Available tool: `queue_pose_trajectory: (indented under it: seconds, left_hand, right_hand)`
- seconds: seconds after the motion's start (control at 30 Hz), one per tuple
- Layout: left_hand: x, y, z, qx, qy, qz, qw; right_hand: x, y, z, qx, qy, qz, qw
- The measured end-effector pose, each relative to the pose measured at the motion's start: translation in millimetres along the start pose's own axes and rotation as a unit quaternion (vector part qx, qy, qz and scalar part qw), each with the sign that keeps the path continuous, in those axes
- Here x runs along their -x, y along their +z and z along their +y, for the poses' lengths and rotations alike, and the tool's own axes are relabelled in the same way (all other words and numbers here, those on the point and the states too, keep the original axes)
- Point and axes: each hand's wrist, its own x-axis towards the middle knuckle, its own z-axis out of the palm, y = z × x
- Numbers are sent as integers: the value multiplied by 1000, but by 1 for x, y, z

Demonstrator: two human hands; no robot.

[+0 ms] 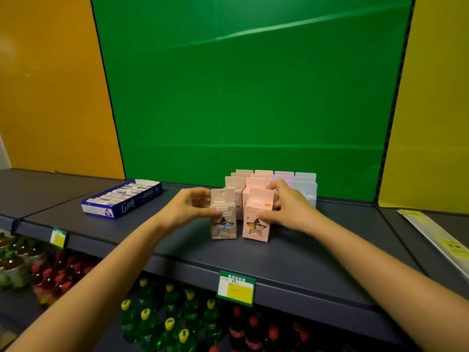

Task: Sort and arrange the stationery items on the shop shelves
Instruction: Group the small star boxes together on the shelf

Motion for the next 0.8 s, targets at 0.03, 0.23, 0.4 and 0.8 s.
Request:
queue_pose_trajectory:
  seconds: [0.03, 0.23, 0.4, 0.8]
  left_hand:
    - [-4, -1, -4, 7, 6, -7, 1000]
    - [-28, -10, -23, 32, 42, -23, 998]
    - [-42, -17, -35, 27, 76, -50, 996]
    - [-54, -16, -43, 26, 123, -54, 991]
  right_hand:
    - [-1, 5, 0, -8, 6, 5, 1000]
    - [-10, 20, -1, -35, 18, 60, 997]
    - [-8, 25, -9, -72, 46, 106, 991]
    - [-8, 33, -19, -93, 80, 150, 981]
